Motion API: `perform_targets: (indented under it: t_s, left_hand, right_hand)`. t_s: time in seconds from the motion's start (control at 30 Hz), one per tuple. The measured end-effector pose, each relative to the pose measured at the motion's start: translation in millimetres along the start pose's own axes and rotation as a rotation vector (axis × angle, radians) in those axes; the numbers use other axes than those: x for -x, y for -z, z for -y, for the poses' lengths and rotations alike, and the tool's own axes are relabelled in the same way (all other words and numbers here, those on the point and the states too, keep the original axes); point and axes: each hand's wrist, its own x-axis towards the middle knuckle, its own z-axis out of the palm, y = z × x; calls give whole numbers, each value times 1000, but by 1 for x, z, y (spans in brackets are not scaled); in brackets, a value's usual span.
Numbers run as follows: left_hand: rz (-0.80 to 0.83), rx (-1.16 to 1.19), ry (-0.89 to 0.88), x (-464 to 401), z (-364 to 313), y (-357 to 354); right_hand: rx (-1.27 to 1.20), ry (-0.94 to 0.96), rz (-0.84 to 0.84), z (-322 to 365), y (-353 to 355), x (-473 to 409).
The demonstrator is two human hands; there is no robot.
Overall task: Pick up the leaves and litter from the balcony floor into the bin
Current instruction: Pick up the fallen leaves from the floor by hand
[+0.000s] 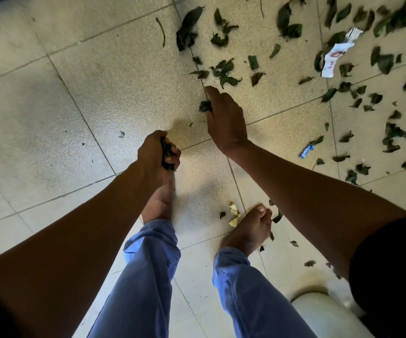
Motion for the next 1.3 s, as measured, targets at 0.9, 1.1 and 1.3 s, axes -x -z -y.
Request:
perform_targets:
  t_s: [0.9,1.1,1.3]
  left_hand:
    - [-29,-57,1,8,-24,7]
    - [-27,-88,-3,5,-29,5]
    - [-22,-94,-13,7,-28,6]
  right_hand:
    - [-19,12,-124,4,25,-45]
    - [-58,8,-180,-14,49,-62]
    - [76,58,-81,-20,51,-64]
